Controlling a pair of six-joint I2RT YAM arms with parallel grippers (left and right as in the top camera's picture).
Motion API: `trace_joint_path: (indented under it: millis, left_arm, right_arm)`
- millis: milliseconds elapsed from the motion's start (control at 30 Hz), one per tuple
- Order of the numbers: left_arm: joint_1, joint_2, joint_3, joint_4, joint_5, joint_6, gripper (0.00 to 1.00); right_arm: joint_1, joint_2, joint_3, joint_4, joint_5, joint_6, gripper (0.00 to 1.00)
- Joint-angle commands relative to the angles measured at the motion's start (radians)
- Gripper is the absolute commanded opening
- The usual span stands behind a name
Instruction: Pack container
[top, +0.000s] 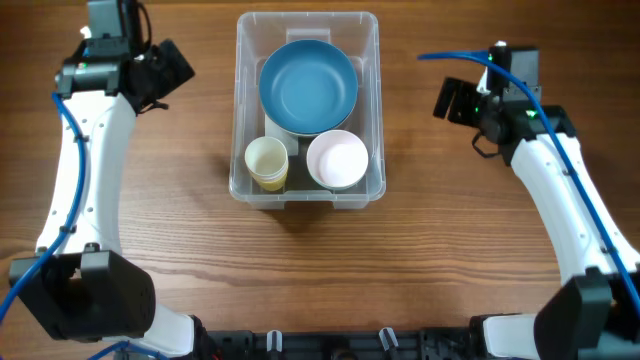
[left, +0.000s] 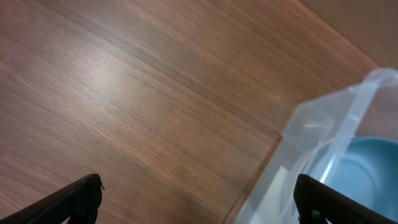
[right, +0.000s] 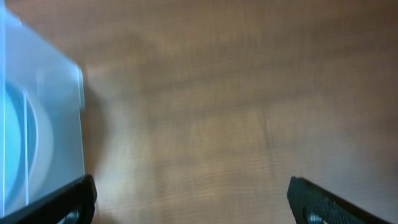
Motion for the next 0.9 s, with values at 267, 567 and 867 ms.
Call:
trace_joint_path:
  millis: [267, 567, 867]
  left_arm:
    - [0.040, -0.086, 0.014, -0.124, 0.052, 0.148, 1.00]
    - [0.040, -0.409, -0.178, -0.075, 0.102, 0.174, 1.00]
    - [0.040, -1.124, -0.795, 0.198, 0.158, 0.161, 1.00]
  right_arm:
    - [0.001, -0.139, 0.007, -0.039, 0.060, -0.014, 1.00]
    - [0.002, -0.472, -0.061, -0.138, 0.090, 0.065, 1.00]
    - [0.002, -0.973, -0.474, -0.134, 0.111, 0.116, 1.00]
